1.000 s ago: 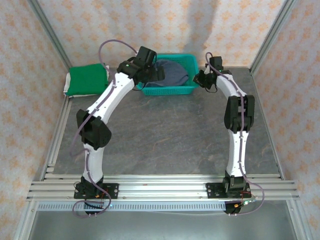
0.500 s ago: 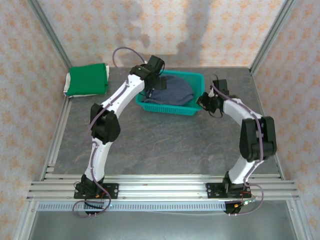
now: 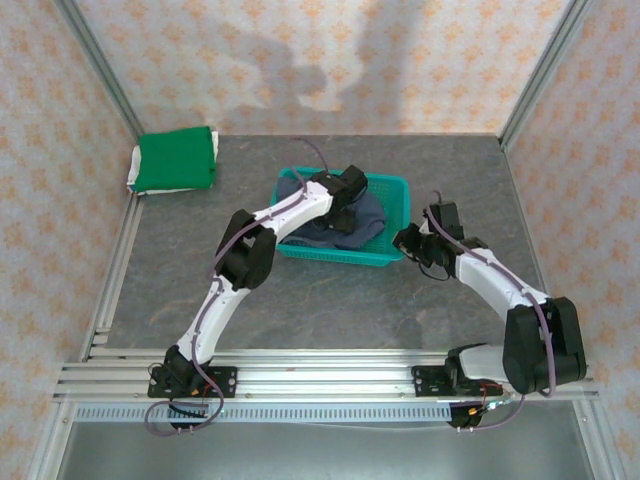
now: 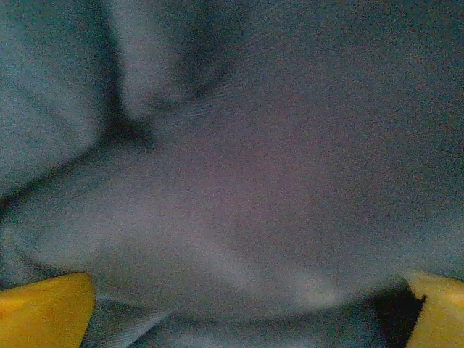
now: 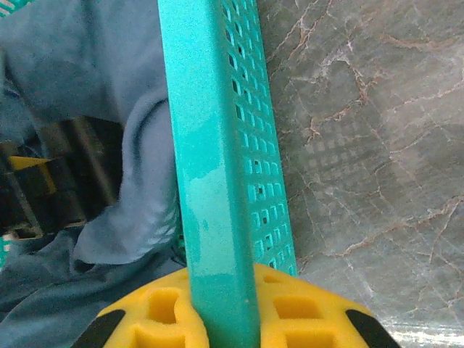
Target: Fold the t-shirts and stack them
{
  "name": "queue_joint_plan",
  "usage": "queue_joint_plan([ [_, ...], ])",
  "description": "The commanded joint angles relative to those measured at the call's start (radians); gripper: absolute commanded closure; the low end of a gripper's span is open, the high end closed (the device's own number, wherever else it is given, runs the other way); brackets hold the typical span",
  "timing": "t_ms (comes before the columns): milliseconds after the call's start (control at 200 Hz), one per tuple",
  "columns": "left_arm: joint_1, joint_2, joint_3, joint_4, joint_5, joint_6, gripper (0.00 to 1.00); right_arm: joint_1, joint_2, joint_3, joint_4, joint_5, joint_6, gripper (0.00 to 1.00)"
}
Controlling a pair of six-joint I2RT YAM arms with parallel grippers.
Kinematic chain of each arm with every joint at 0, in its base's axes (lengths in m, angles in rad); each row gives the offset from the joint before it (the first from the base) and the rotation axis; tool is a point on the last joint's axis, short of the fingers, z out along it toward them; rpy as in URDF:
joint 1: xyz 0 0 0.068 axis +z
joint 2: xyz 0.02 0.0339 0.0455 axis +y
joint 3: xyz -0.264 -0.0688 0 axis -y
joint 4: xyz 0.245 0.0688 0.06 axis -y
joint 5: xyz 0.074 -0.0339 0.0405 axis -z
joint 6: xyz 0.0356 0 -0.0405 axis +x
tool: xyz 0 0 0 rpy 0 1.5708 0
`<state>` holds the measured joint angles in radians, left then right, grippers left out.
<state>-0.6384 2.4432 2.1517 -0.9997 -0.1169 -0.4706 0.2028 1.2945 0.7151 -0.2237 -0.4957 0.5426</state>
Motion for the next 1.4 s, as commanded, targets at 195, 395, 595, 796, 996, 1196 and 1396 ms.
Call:
queue_joint_plan([
  [195,-0.011,0.018,-0.03,-0.034,0.117,0.011,1.0,-0.006,-0.006,0.009,0.002,0.041,0.185,1.0],
  [395,0.032,-0.169,0.102,-0.024,0.146,-0.001,1.0,-0.069,0.007,0.017,0.022,0.084,0.291,1.0],
  [595,0.066,-0.405,0.16,0.021,0.148,-0.022,1.0,-0.191,0.006,-0.009,0.05,0.159,0.4,1.0],
  [796,0.088,-0.527,0.241,0.018,0.152,-0.019,1.0,-0.274,0.061,-0.017,0.094,0.223,0.468,1.0],
  [996,0.091,-0.61,0.242,-0.014,0.151,-0.018,1.0,-0.372,0.117,-0.019,0.158,0.27,0.592,1.0],
  [1196,0.086,-0.607,0.05,0.037,0.242,-0.038,1.0,-0.382,0.184,0.023,0.169,0.377,0.729,1.0],
  [1396,0.063,-0.564,-0.308,0.19,0.369,-0.113,0.54,-0.383,0.289,0.098,0.184,0.433,0.826,1.0],
])
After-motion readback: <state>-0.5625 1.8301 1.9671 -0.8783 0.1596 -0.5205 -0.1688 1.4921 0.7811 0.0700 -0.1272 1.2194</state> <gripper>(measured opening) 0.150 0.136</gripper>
